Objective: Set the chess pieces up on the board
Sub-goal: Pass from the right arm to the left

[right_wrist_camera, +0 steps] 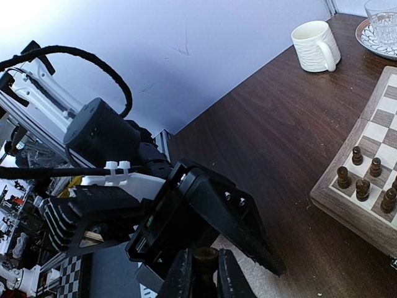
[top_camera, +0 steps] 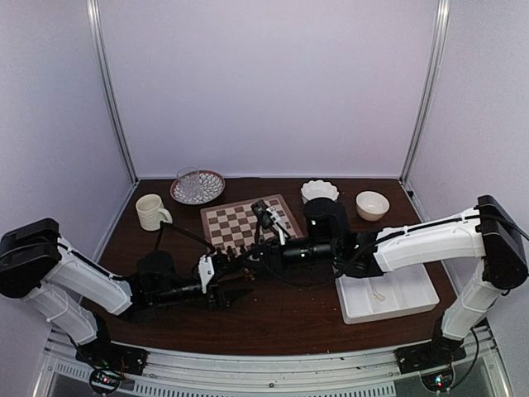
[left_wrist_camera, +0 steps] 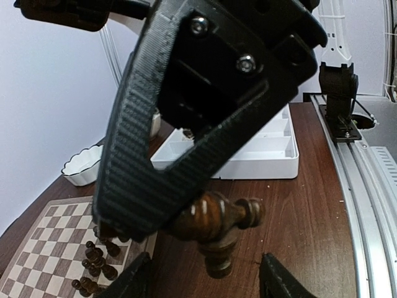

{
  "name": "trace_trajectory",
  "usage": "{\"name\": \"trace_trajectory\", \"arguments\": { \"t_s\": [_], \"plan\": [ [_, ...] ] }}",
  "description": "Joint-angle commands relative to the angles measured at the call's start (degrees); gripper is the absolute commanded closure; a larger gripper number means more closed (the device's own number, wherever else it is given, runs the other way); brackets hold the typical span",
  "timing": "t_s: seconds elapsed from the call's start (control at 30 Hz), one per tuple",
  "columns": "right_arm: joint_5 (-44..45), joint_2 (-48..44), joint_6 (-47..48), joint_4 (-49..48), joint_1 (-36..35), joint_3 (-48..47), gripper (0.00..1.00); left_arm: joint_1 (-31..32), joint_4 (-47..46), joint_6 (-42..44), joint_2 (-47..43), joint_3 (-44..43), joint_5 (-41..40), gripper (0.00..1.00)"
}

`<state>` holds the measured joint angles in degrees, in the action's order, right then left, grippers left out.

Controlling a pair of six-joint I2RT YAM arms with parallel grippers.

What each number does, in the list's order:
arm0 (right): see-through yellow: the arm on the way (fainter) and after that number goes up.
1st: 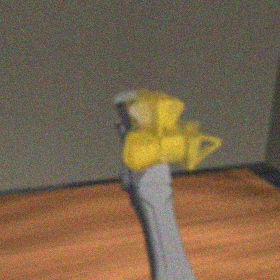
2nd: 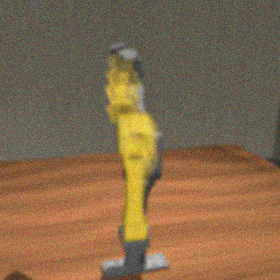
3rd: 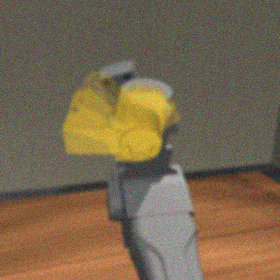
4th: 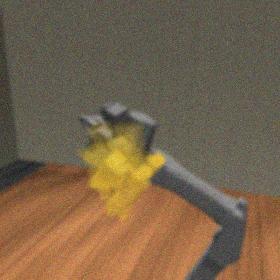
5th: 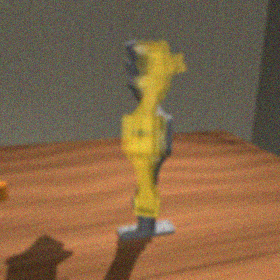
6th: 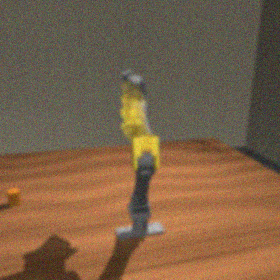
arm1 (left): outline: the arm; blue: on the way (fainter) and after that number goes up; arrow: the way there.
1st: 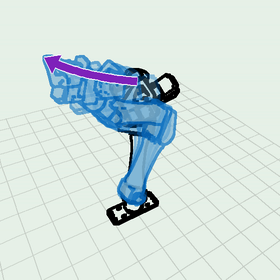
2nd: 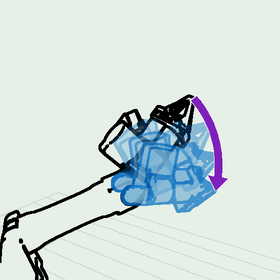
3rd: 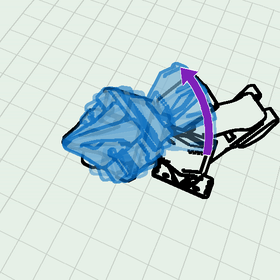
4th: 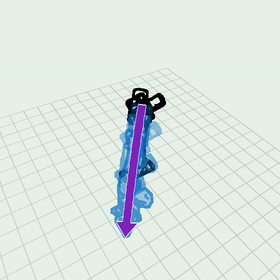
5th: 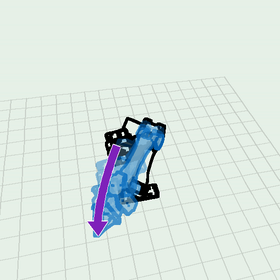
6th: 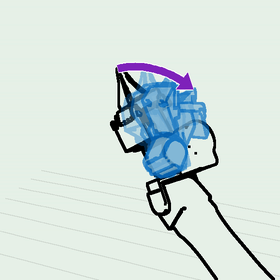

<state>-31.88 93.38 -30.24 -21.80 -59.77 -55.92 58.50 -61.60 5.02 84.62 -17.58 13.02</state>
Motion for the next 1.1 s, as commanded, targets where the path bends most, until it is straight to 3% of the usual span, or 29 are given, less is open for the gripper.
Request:
{"name": "trace_trajectory", "arguments": {
  "t_s": [0.0,0.2,0.4,0.6,0.87,1.07],
  "plan": [
    [0.85,0.88,0.53,-1.85,-0.48,-1.69,0.96,0.18,-3.08,-0.88,0.41,-1.63,1.94,0.42],
    [0.72,1.62,0.53,-1.94,-0.66,-1.8,0.96,0.13,-2.71,-0.97,-0.07,-1.66,1.99,0.54],
    [1.26,1.17,0.91,-1.79,-0.7,-1.59,0.96,0.18,0.89,-0.13,-1.12,-2.62,2.66,0.8],
    [4.72,-2.23,3.45,1.13,-0.62,-0.27,0.96,0.19,2.19,0.33,-1.73,-2.81,1.81,0.85],
    [23.72,-16.58,7.2,10.25,2.09,9.39,0.95,0.15,3.66,0.59,-3.2,-2.52,0.51,0.85],
    [46.59,-28.3,8.81,27.33,5.42,16.78,0.96,0.18,4.78,0.37,-3.84,-2.76,0.28,0.85]
  ]
}}
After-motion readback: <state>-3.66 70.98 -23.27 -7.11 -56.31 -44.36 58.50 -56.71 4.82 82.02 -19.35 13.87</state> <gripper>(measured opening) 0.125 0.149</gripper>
